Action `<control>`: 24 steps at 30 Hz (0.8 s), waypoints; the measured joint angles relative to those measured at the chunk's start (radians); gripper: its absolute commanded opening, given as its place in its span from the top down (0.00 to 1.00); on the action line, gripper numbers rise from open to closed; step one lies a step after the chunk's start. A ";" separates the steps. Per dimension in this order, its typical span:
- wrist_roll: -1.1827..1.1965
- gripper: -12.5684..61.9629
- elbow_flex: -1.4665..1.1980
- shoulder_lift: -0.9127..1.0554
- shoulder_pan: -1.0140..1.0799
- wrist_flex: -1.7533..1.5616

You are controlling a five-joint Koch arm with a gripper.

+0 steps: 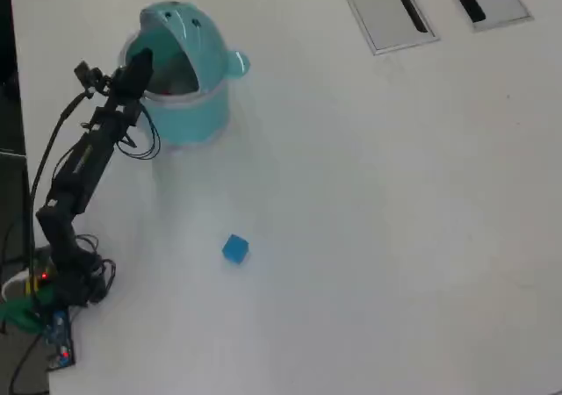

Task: Grasp RGB lego blocks and put them in the bin one by one.

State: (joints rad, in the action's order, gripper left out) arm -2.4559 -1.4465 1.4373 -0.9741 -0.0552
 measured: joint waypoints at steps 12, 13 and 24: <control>0.000 0.37 -0.067 0.078 0.009 0.000; 0.000 0.37 -0.067 0.095 0.015 0.000; 0.034 0.39 -0.123 0.293 0.060 0.160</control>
State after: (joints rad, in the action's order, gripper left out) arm -2.4222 -1.5693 1.7303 -0.9143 0.1043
